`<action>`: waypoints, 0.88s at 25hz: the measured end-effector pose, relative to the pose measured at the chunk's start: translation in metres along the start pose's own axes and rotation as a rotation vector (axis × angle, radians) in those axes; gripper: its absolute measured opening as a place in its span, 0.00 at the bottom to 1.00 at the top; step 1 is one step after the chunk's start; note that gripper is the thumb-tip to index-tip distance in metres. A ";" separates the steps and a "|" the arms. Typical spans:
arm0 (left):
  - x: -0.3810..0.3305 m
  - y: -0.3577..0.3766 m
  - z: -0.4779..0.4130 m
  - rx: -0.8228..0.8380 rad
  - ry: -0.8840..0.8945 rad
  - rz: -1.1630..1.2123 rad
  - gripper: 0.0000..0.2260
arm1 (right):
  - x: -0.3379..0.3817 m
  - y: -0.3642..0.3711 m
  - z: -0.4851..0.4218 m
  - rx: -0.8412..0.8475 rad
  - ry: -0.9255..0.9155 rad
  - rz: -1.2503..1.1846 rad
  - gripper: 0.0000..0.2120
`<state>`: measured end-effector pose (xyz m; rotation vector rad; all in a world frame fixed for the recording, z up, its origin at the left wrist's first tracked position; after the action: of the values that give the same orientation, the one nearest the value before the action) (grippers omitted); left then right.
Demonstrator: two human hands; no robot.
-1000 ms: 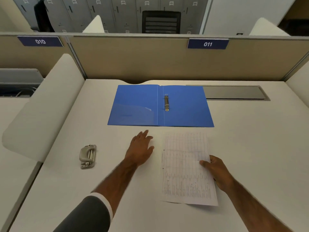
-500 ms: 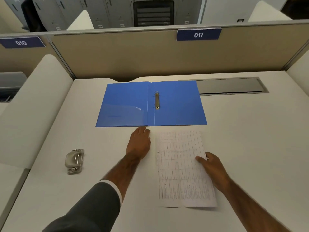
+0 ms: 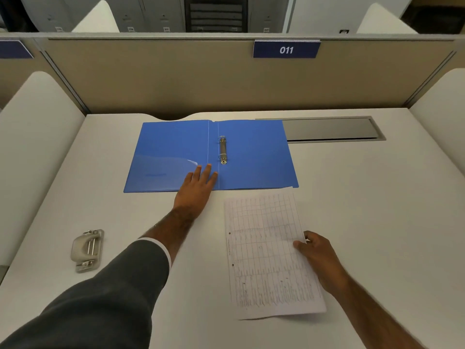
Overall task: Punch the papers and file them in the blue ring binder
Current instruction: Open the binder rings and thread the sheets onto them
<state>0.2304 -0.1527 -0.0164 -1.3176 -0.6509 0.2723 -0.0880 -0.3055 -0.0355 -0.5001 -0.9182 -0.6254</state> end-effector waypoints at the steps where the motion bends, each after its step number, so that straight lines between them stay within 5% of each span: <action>1: -0.001 0.004 -0.005 0.028 0.018 -0.021 0.31 | 0.002 -0.006 0.000 -0.006 -0.003 -0.010 0.07; 12: -0.007 0.003 -0.009 0.055 0.093 0.059 0.24 | 0.023 -0.037 -0.018 -0.065 -0.018 -0.062 0.07; 16: 0.011 -0.015 -0.025 -0.013 -0.180 0.462 0.16 | 0.070 -0.041 -0.063 -0.079 -0.062 -0.103 0.07; 22: 0.017 -0.019 -0.078 0.006 -0.311 0.788 0.14 | 0.146 -0.024 -0.132 -0.068 -0.101 -0.066 0.08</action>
<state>0.2859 -0.2112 -0.0016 -1.4932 -0.3533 1.1337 0.0374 -0.4474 0.0227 -0.5683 -1.0144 -0.6983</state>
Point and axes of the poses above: each hand's wrist, its own z-axis away from the middle knuckle, its own y-axis out of the palm, x = y × z, the point moved 8 cm from there along -z, towards the middle knuckle, and after that the axes turned 10 degrees about -z, right-handed, at the moved point
